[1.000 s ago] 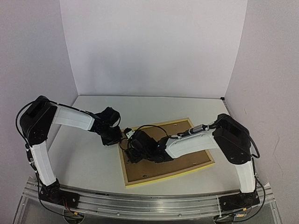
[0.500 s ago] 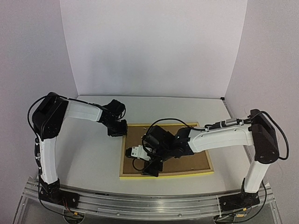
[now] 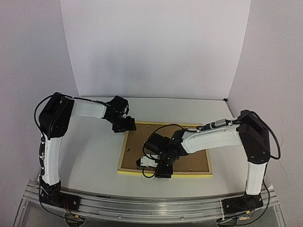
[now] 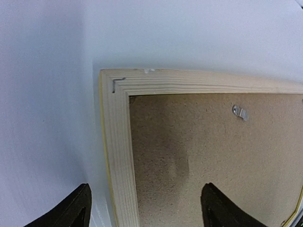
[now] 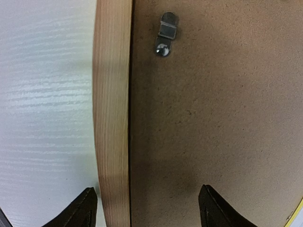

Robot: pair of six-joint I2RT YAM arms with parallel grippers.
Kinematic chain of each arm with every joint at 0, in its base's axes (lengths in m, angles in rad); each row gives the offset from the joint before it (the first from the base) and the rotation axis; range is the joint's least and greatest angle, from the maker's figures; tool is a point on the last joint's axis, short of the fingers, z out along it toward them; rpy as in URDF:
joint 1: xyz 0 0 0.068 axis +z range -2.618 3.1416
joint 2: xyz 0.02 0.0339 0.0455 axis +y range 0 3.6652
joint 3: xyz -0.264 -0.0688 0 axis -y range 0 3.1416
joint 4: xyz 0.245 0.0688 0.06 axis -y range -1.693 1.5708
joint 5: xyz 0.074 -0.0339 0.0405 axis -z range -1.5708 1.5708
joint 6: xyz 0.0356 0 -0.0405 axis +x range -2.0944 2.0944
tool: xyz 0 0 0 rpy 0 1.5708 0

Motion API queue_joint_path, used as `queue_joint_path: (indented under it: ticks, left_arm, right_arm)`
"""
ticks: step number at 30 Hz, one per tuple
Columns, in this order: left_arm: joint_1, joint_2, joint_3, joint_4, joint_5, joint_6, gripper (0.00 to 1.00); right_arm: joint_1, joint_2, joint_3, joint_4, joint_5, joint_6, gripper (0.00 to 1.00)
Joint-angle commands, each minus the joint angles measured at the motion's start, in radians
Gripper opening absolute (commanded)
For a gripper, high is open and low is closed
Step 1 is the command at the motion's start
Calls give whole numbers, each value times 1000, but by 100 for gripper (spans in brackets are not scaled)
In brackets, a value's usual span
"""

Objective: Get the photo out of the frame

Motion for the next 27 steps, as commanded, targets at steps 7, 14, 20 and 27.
queue_joint_path:
  ticks: [7, 14, 20, 27]
  left_arm:
    - [-1, -361, -177, -3, -168, -73, 100]
    - [2, -598, -421, 17, -177, -166, 100]
    - [2, -680, -579, 118, 57, -223, 100]
    - [2, -682, -680, 207, 235, -289, 100]
  right_arm:
    - [0, 68, 72, -42, -100, 108, 33]
    - [0, 51, 100, -57, -78, 220, 0]
    - [1, -60, 135, -59, -159, 234, 0]
    - [1, -131, 162, -89, -217, 266, 0]
